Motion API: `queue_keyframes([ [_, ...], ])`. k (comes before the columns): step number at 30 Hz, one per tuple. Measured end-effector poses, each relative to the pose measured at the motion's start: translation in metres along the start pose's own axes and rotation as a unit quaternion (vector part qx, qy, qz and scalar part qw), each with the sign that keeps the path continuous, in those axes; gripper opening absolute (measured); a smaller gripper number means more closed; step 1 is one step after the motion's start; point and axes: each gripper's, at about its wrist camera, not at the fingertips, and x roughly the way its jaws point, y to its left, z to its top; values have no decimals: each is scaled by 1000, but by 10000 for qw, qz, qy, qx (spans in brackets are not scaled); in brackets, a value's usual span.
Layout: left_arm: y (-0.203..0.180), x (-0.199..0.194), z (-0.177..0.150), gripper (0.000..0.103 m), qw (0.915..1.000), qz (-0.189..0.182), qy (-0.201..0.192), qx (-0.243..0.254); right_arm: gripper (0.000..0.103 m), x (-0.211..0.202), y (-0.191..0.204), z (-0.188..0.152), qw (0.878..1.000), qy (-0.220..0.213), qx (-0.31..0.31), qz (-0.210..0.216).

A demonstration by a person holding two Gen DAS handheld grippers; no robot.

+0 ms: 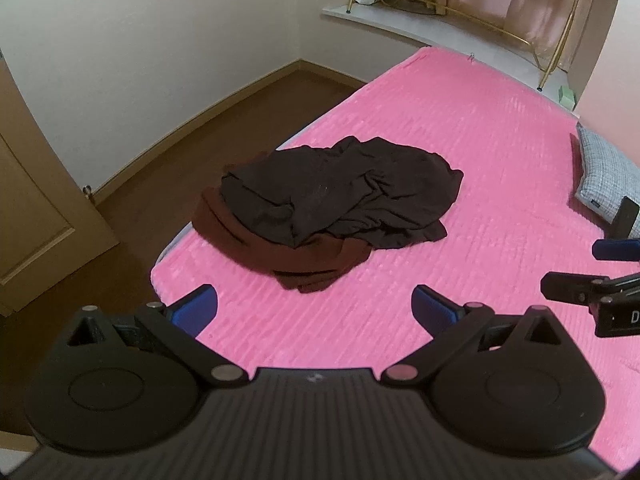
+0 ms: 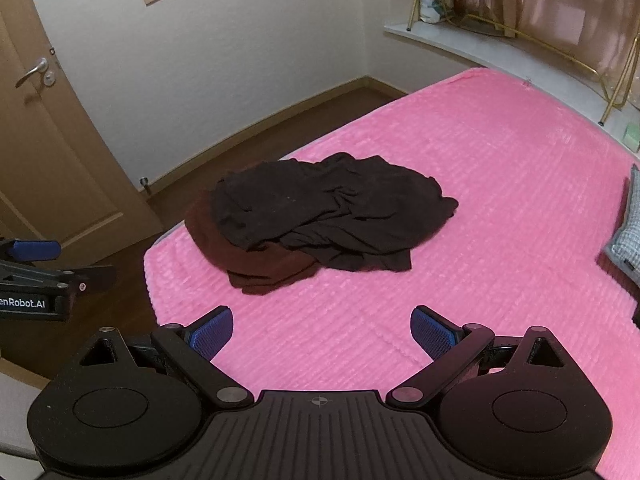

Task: Fold clothes
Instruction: 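Move both grippers toward the crumpled dark brown sweater on the bed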

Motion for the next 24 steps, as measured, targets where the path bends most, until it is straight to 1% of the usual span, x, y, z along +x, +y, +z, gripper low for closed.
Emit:
queue_keyframes([
  [3, 1, -1, 2, 102, 9999, -50, -54, 109, 98, 1, 1, -1, 10000, 7, -27, -33],
  [4, 0, -3, -4, 102, 9999, -21, -115, 54, 98, 1, 1, -1, 10000, 9, -36, -43],
  [8, -11, 10, -4, 102, 9999, 92, -20, 126, 98, 2, 3, -1, 9999, 18, -72, -87],
  [9, -11, 9, -2, 102, 9999, 80, 19, 107, 98, 4, 7, 0, 9999, 49, -75, -104],
  [11, -12, 8, 0, 102, 9999, 59, 66, 100, 98, 7, -3, 3, 10000, 79, -31, 1],
  [13, -13, 10, -2, 102, 9999, 39, 89, 110, 98, 9, -4, 0, 10000, 60, -14, 9],
  [24, -15, 19, -1, 102, 9997, -40, 162, 175, 98, 12, -8, 1, 10000, 87, 34, -17],
])
